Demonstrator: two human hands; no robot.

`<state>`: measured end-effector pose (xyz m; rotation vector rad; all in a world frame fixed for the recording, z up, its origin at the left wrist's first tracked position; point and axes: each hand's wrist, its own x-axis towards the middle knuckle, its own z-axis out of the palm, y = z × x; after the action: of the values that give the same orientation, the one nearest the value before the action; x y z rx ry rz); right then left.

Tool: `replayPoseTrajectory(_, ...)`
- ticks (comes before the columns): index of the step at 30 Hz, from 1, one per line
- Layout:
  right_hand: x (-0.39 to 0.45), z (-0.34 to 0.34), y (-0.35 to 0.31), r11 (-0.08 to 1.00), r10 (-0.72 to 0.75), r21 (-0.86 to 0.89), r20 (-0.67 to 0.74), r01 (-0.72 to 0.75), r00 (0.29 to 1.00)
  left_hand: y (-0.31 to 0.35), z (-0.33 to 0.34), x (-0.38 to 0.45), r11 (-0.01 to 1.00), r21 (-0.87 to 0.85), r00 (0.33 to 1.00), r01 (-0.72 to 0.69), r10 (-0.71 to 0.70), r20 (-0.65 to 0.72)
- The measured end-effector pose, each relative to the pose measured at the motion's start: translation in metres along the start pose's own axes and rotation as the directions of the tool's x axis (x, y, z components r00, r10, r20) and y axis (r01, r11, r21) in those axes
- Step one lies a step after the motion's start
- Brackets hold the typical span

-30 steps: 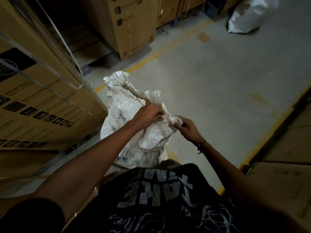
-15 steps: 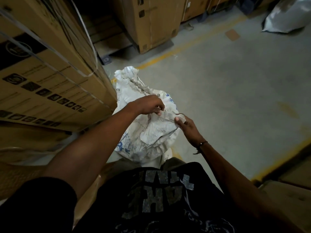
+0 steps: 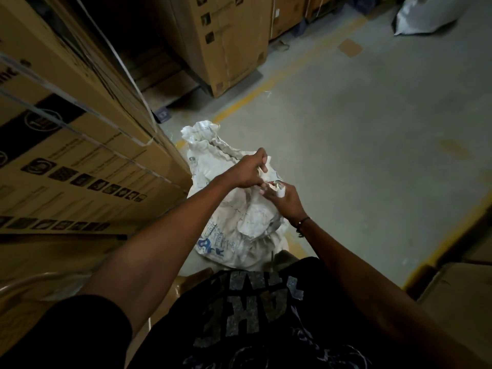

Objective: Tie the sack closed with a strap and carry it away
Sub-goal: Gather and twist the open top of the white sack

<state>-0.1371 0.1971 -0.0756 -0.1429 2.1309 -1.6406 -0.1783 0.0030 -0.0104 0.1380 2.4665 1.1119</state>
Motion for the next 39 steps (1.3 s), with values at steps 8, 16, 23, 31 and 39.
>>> replayPoseTrajectory(8,-0.003,0.001,0.002,0.998,0.037,0.049,-0.047,-0.035,0.998,-0.036,-0.056,0.009,0.947,0.261,0.971,-0.185,0.136,0.198)
replayPoseTrajectory(16,-0.014,-0.003,0.004,0.998,0.064,0.019,-0.087,-0.063,0.994,-0.051,-0.039,0.004,0.745,0.556,0.928,-0.369,0.263,0.264)
replayPoseTrajectory(23,-0.016,-0.003,-0.003,0.986,0.158,0.073,-0.095,-0.152,0.983,-0.046,-0.016,0.009,0.644,0.57,0.859,-0.51,0.413,0.302)
replayPoseTrajectory(31,0.002,0.013,-0.004,0.918,0.23,0.364,-0.163,-0.158,0.959,-0.041,-0.014,0.002,0.91,0.228,0.93,-0.346,0.3,0.214)
replayPoseTrajectory(39,0.022,0.024,0.007,0.917,0.143,0.373,0.025,-0.142,0.989,-0.026,0.01,0.02,1.0,-0.005,0.997,0.029,-0.028,0.077)
